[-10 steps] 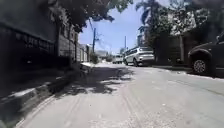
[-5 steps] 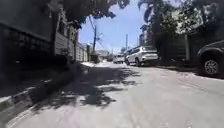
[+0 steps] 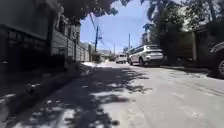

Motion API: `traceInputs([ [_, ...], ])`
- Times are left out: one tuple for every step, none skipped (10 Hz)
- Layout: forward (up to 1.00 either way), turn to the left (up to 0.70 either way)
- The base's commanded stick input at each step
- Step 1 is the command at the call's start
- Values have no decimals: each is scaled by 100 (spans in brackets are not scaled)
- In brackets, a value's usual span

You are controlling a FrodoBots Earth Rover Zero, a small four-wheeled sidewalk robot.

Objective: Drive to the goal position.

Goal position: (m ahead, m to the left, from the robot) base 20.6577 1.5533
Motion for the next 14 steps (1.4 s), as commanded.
traceInputs([
  [100,3],
  [100,3],
  [100,3],
  [100,3],
  [100,3],
  [100,3],
  [100,3],
  [100,3],
  [100,3],
  [100,-34],
  [100,0],
  [100,3],
  [100,3],
  [100,3],
])
